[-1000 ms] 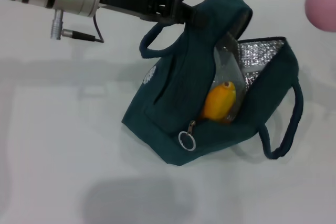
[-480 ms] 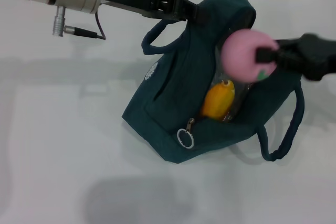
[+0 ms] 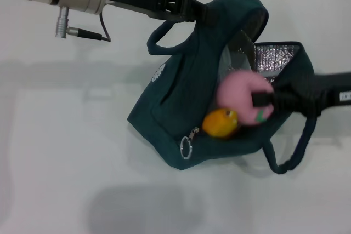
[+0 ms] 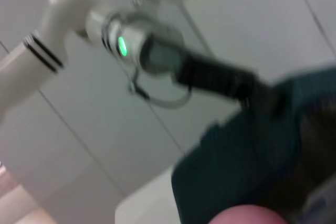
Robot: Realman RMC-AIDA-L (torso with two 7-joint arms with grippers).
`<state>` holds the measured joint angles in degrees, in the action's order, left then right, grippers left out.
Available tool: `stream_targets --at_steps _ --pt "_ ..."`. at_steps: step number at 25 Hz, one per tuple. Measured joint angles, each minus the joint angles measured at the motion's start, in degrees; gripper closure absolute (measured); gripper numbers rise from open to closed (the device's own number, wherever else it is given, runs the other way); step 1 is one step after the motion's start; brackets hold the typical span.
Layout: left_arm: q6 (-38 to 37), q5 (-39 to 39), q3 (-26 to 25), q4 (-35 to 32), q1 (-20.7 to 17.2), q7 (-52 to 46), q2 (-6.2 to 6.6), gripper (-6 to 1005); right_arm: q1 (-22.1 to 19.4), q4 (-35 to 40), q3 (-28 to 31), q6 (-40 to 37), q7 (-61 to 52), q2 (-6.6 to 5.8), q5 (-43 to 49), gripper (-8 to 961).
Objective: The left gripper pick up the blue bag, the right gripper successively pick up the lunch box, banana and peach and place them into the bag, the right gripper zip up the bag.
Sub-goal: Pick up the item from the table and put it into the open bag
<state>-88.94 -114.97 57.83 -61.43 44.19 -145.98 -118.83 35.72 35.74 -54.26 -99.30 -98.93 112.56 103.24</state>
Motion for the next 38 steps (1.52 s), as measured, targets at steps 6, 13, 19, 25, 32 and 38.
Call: stream_targets --at_steps 6,13,19,25,32,38 --pt "0.0 0.0 0.0 0.0 0.0 0.0 0.00 942 1.2 0.3 -0.1 0.2 -2.3 0.53 4.3 894" --pt "0.0 0.0 0.1 0.0 -0.2 0.0 -0.15 942 1.5 2.2 -0.2 8.1 -3.0 2.45 4.5 883" --pt "0.0 0.0 0.0 0.0 -0.3 0.0 -0.17 942 2.7 3.4 -6.0 10.6 -4.1 2.92 4.1 874" --pt "0.0 0.0 0.0 0.0 -0.4 0.0 -0.24 942 4.8 3.4 -7.3 8.9 -6.4 2.69 4.5 865" --pt "0.0 0.0 0.0 0.1 -0.7 0.0 -0.18 942 3.8 4.3 -6.8 8.5 -7.3 1.73 5.0 854" --pt "0.0 0.0 0.0 0.2 -0.7 0.2 -0.19 942 2.0 4.9 -5.9 9.3 -7.2 1.63 4.6 845"
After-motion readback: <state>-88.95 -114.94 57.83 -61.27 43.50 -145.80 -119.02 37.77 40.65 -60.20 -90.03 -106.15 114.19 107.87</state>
